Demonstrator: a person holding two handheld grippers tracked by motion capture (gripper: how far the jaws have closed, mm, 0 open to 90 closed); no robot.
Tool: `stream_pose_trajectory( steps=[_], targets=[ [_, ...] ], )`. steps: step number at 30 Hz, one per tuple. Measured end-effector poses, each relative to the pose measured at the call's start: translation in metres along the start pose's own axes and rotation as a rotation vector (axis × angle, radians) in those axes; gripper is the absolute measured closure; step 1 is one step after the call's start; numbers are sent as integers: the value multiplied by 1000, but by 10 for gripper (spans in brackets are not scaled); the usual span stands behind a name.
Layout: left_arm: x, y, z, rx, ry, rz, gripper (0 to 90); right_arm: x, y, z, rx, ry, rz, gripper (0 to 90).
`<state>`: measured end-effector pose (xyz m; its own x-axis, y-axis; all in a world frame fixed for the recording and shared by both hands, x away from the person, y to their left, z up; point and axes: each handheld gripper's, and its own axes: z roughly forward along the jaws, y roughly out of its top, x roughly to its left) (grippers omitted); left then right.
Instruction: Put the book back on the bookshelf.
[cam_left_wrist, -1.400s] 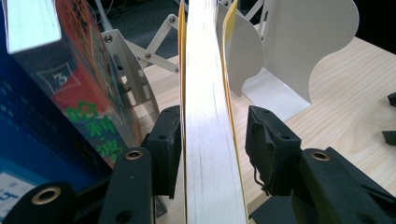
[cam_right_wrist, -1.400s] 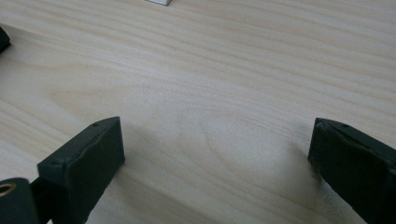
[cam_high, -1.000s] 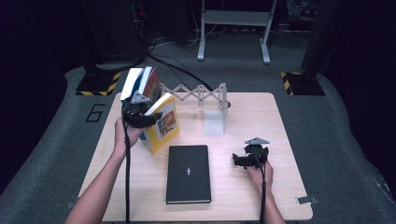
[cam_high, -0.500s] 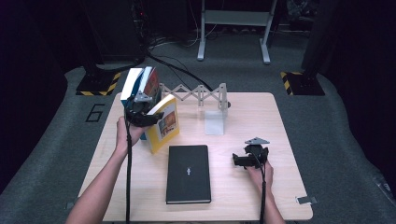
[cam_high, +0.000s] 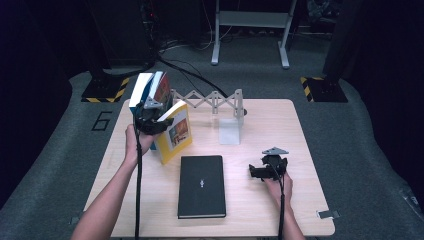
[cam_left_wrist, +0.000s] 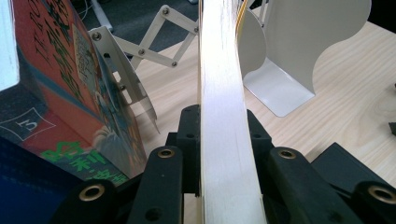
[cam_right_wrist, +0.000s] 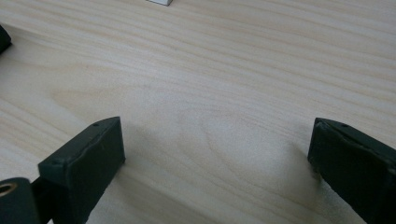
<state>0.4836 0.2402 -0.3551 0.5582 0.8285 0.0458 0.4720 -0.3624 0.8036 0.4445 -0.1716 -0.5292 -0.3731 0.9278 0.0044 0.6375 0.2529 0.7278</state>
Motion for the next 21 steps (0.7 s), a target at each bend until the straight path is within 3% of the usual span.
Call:
stream_pose_trajectory(
  steps=[6,11,21],
  targets=[
    [-1,1,4,-20,19,-26,756,0,0,0,0,0,1,29],
    [1,6,11,-61,24,-84,756,0,0,0,0,1,1,29],
    [1,27,32,-116,90,-178,755,0,0,0,0,0,1,29]
  ],
)
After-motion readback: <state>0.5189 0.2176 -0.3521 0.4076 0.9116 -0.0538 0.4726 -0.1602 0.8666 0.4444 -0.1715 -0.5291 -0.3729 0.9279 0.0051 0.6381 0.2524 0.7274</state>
